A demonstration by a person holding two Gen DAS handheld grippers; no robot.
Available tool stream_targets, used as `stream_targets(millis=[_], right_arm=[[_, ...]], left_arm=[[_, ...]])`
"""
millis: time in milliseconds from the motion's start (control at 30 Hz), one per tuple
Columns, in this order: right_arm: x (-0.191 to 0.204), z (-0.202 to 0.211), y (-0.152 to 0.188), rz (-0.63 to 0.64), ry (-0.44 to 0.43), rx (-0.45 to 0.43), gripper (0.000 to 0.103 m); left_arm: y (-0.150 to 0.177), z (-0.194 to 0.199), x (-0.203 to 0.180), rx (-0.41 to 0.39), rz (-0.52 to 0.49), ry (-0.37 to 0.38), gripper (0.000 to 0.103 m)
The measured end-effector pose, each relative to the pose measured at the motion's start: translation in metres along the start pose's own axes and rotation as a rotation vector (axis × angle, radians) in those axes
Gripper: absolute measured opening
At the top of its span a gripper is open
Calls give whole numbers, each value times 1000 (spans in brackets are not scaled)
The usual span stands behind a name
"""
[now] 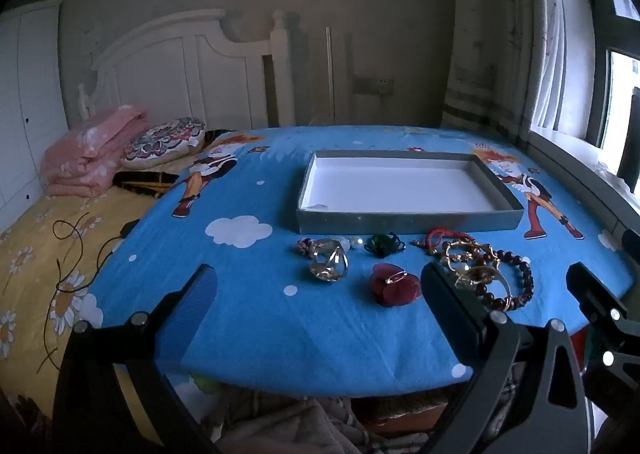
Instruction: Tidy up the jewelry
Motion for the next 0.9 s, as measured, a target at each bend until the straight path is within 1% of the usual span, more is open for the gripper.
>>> stream_targets(millis=[233, 433, 567, 900], right_arm=[[1, 0, 0, 3, 0, 2, 85], [-7, -1, 1, 3, 2, 4, 85], [3, -1, 2, 5, 0, 5, 85], [3, -2, 2, 2, -3, 5, 85]], left_arm=[[0, -1, 0, 3, 0, 4, 98], [0, 0, 0, 1, 0, 2, 98], [0, 0, 0, 1, 2, 2, 98], [0, 0, 0, 0, 3, 3, 98]])
Point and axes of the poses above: each gripper's, at about its wrist camera, not at the fingertips, and z roughly against the way its jaws point, x to its left, y to its underside, the point moved 7 cm from there along -z, roughly the way its jaws point, and after that the axes turned 9 degrees about -x, right-handed, at the moved point
